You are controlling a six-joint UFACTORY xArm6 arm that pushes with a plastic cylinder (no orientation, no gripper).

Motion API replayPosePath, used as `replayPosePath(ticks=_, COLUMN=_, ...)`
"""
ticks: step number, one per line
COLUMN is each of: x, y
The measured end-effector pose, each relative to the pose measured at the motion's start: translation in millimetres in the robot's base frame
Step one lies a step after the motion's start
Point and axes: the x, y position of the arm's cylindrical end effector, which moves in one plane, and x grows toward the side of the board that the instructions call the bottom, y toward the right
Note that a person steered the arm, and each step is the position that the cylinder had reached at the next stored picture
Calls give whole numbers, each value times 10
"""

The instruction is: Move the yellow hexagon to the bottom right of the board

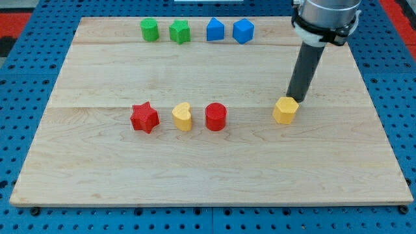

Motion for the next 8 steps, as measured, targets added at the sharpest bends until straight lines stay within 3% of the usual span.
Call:
replayPosePath(ticks=3, x=-1, y=-812)
replayPosePath(ticks=4, x=-13, y=-532)
replayPosePath(ticks=7, x=101, y=-859)
replayPosePath(ticks=8, x=176, y=-659)
